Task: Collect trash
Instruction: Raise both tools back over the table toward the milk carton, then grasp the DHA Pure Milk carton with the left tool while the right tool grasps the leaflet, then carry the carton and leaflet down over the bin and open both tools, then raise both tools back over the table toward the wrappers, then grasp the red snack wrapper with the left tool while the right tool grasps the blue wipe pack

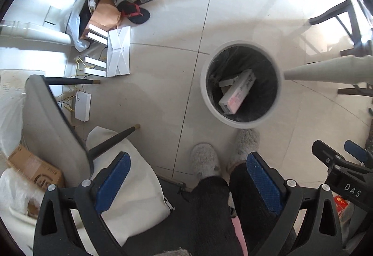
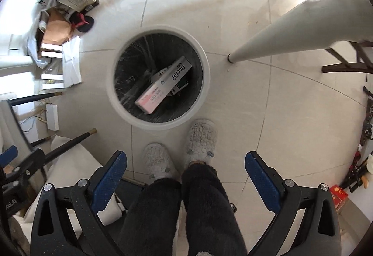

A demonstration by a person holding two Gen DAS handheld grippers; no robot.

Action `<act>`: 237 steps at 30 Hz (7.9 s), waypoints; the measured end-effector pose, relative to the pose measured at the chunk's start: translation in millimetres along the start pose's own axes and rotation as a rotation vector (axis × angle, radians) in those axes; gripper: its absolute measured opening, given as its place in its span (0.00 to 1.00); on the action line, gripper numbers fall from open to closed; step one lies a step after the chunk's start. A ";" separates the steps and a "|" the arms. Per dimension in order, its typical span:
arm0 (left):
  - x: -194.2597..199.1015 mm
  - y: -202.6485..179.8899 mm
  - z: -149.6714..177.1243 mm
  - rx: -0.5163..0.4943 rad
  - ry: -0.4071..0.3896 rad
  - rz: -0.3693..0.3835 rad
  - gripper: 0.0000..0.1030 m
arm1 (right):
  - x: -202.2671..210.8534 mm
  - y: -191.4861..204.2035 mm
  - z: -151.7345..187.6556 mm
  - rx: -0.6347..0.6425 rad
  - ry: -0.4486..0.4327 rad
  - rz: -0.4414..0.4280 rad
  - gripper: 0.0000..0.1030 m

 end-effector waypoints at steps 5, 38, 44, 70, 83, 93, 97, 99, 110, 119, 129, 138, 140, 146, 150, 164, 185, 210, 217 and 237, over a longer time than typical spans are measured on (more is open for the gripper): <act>58.0 -9.7 17.5 -0.030 -0.046 0.016 0.99 | 74.1 -2.0 20.9 -0.019 -0.071 -0.013 0.99; 277.1 -94.9 -197.5 -0.632 -0.206 -0.332 0.99 | 420.5 -63.4 -177.2 0.290 -0.252 -0.035 0.99; 225.9 -104.3 -237.6 -0.736 -0.003 -0.360 0.97 | 393.0 -63.4 -259.2 0.466 -0.167 0.028 0.99; 212.9 -31.2 -236.8 0.316 -0.011 0.100 0.53 | 318.0 51.0 -355.6 0.917 0.041 0.157 0.83; 215.4 -49.0 -243.7 0.313 -0.076 0.073 0.48 | 310.7 6.5 -361.0 0.669 -0.005 0.035 0.97; 240.0 -54.9 -214.9 0.287 -0.175 -0.026 0.48 | 311.8 -38.2 -344.5 0.492 -0.139 0.008 0.79; 255.8 -60.2 -193.2 0.252 -0.225 -0.023 0.48 | 321.7 -60.9 -317.7 0.404 -0.164 -0.047 0.79; 265.8 -63.1 -178.7 0.228 -0.257 -0.023 0.48 | 329.9 -73.5 -301.2 0.358 -0.184 -0.078 0.79; 301.3 -65.2 -79.4 0.167 -0.392 0.075 0.48 | 385.4 -52.4 -125.5 0.178 -0.274 -0.202 0.79; 201.5 -47.1 26.1 0.210 -0.184 0.116 0.48 | 292.3 -37.7 26.7 0.198 -0.104 -0.258 0.79; -9.3 -33.5 -16.3 0.255 0.002 0.159 0.48 | 70.4 -21.4 42.9 0.215 0.094 -0.115 0.79; -145.8 -33.4 -73.8 0.223 0.065 0.198 0.48 | -86.2 3.9 -43.8 0.162 0.110 -0.063 0.79; -160.6 -38.1 -80.4 0.209 0.076 0.210 0.48 | -106.6 9.3 -55.0 0.167 0.117 -0.053 0.79; -182.1 -48.9 -89.6 0.160 0.107 0.237 0.48 | -138.9 4.8 -65.6 0.181 0.130 -0.048 0.79; -182.3 -53.6 -91.6 0.158 0.109 0.256 0.48 | -151.4 9.3 -71.3 0.181 0.137 -0.054 0.79; -164.8 -21.3 -79.4 0.181 0.053 0.153 0.97 | -147.6 12.6 -70.4 0.198 0.109 -0.085 1.00; 11.1 -23.7 1.8 0.175 -0.066 0.077 0.97 | 38.2 -23.5 -11.3 0.127 -0.063 -0.016 1.00; 301.9 -45.6 -4.5 0.157 -0.379 0.048 0.97 | 377.4 -69.0 16.5 0.081 -0.262 -0.213 1.00; 347.9 -50.7 -106.7 0.212 -0.428 0.020 0.99 | 437.2 -103.9 -84.5 -0.005 -0.336 -0.245 1.00; 311.9 -55.5 -379.8 0.429 -0.294 0.061 0.99 | 367.0 -189.7 -449.7 -0.228 -0.193 -0.186 0.99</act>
Point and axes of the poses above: each gripper's, at about its wrist camera, not at the fingertips, and x roughly against the way its jaws point, y to its left, z to its underside, the point moved 10 cm from there along -x, roughly the way its jaws point, and after that the axes turned 7 degrees about z, right-handed, at the moved point
